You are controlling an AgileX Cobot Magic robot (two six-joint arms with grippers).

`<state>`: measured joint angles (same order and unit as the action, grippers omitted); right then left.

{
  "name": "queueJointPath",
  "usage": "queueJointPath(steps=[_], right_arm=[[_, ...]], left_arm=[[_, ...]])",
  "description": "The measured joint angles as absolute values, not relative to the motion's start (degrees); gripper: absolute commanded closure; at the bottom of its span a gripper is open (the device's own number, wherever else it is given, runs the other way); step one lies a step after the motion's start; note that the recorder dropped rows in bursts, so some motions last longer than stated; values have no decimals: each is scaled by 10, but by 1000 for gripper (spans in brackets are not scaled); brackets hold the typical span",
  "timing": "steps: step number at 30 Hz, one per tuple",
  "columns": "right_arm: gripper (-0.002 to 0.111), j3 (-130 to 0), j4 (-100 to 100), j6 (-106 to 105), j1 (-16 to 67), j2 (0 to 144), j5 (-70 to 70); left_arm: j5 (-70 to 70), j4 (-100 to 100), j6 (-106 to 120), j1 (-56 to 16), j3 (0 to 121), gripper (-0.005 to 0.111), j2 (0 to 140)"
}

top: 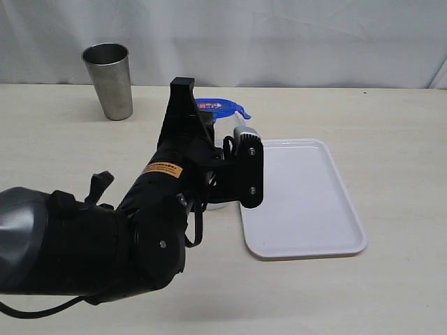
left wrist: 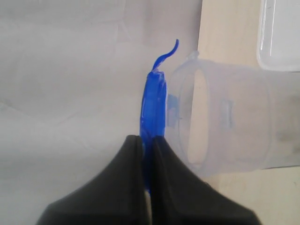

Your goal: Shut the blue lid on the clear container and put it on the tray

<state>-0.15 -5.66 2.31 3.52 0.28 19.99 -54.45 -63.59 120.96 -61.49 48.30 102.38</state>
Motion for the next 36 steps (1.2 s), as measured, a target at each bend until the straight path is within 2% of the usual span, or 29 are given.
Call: queueJointPath(steps=[27,36], right_arm=[[104,-2,-57,23,35,3,200],[104,-2,-57,23,35,3,200]], left_arm=[[-585,-664,1210,-615,483,107,1024],[-591,-641,1210,-647,483,107,1024]])
